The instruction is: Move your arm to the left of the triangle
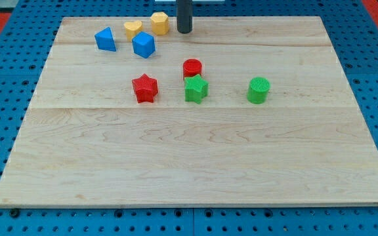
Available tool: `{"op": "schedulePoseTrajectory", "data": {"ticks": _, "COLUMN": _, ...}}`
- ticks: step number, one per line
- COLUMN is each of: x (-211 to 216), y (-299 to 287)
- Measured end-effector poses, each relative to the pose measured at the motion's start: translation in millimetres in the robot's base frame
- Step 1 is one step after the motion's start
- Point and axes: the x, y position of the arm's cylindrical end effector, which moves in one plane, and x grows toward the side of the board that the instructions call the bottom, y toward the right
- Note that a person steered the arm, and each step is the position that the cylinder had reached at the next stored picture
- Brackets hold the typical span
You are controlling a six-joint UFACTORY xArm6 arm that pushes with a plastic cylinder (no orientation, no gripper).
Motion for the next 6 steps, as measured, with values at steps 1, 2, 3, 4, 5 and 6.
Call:
{"op": "schedulePoseTrajectory", "data": {"ticks": 1, "x": -21, "y": -19}}
{"op": "schedulePoseTrajectory", "data": {"ticks": 2, "x": -5, "y": -87}}
{"op": "schedulePoseTrajectory", "data": {"ticks": 3, "x": 14, "y": -114}}
{"op": "schedulePoseTrajectory", "data": {"ticks": 4, "x": -20, "y": -105}}
{"op": "schedulePoseTrajectory", "data": {"ticks": 5, "x": -20, "y": -197}}
{"op": "schedulePoseTrajectory", "data": {"ticks": 6, "x": 14, "y": -279}}
